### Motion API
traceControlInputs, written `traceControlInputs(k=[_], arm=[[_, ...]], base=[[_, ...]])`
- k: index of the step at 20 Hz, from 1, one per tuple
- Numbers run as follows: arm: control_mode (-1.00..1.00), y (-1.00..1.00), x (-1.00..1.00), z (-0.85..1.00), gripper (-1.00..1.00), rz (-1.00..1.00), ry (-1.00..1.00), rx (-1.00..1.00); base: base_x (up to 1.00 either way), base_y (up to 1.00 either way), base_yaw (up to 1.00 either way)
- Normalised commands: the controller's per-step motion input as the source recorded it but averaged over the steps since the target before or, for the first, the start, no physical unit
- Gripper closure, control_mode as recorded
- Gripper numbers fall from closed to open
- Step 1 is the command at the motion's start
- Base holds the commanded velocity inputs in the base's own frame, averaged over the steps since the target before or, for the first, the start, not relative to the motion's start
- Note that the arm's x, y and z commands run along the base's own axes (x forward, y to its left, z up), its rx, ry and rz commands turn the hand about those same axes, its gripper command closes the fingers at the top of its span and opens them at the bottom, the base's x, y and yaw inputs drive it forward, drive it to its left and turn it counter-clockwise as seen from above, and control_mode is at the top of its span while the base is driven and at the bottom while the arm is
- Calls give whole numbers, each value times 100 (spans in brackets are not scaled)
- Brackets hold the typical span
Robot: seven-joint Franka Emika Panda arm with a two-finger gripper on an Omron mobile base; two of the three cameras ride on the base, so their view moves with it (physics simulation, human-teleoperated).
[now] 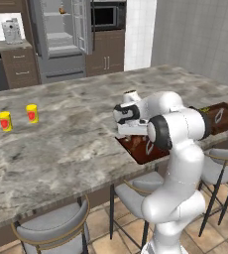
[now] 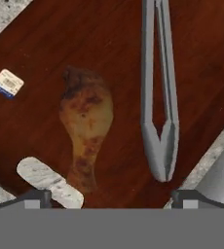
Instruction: Gather the broccoli and onion from the fridge and place them on a tray on the dining counter. Then gather the chicken drumsticks from the fridge and place them on the other tray.
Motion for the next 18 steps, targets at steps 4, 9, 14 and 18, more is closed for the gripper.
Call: traceControlInputs(k=[4, 9, 14, 18], arm=[[-100, 0, -100, 72, -100, -2, 3, 4], [-100, -2, -100, 57, -100, 1, -17, 1], [-100, -7, -100, 64, -100, 14, -29, 0], [-100, -8, -93, 60, -100, 38, 5, 11]], base=[[0, 0, 0], [0, 0, 0], [0, 0, 0], [0, 0, 0]])
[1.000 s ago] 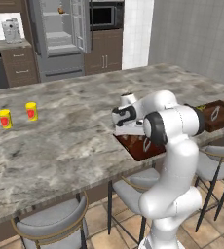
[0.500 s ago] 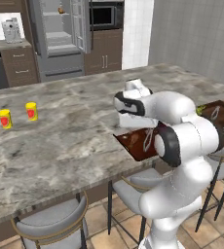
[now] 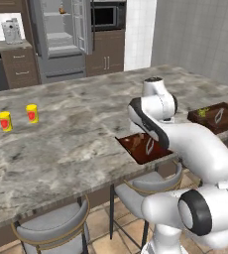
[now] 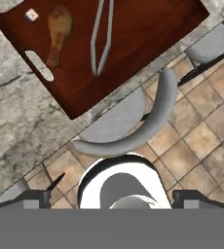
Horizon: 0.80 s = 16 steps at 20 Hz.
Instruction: Gather the broccoli and onion from the fridge and place them on a tray on the dining counter. Then gather the chicken drumsticks from the fridge and place them on the other tray.
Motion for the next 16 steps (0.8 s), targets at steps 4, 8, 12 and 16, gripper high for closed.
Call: traceControlInputs(k=[4, 8, 12, 16], arm=[[-100, -1, -64, 73, -100, 40, 36, 11], [-100, -9, -25, -11, -100, 10, 59, -1], [-100, -4, -79, -38, -100, 3, -5, -1], [-100, 0, -21, -14, -100, 1, -1, 0]], base=[[0, 0, 0], [0, 0, 0], [0, 0, 0], [0, 0, 0]])
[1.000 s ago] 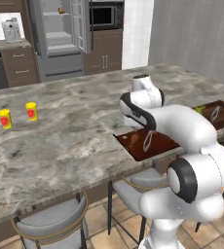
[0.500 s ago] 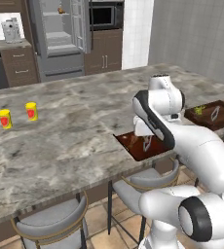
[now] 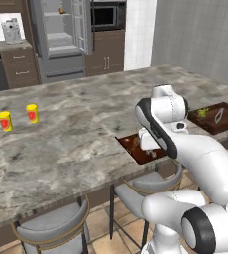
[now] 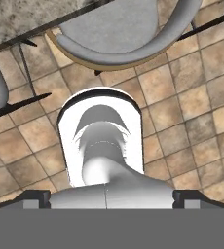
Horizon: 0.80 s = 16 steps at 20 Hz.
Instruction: Gather the broccoli and onion from the fridge and place them on a tray on the dining counter. Then gather the chicken drumsticks from the fridge and place them on the other tray.
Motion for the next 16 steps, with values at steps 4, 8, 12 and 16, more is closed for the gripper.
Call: traceControlInputs(k=[4, 8, 12, 16], arm=[[-100, 0, -1, -3, -100, 0, 0, 0], [-100, 0, -7, 0, -100, 0, 0, 0], [100, 0, -17, -3, -100, 0, -1, 0], [100, 0, 0, 0, -100, 0, 0, 0]], base=[[0, 0, 0], [0, 0, 0], [-62, -12, 0], [-50, -60, 0]])
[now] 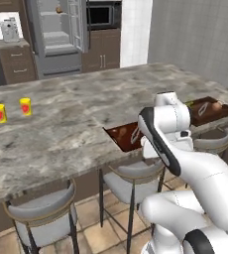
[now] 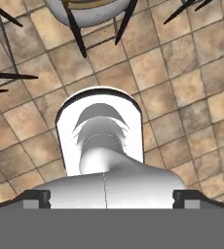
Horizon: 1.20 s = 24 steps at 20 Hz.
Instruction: Gather the broccoli and onion from the fridge and place them on a tray on the dining counter. Then gather the chicken drumsticks from the fridge and place them on the other tray.
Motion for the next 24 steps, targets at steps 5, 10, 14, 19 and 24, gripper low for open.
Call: traceControlInputs(k=[5, 10, 14, 19, 24], arm=[[100, 0, 0, 0, -100, 0, 0, 0], [100, 0, 0, 0, -100, 0, 0, 0], [100, 0, 0, 0, -100, 0, 0, 0], [100, 0, 0, 0, -100, 0, 0, 0], [100, 0, 0, 0, -100, 0, 0, 0]], base=[[-26, -100, 21], [0, -100, 24], [0, -100, 11], [0, -100, 3], [1, -100, 1]])
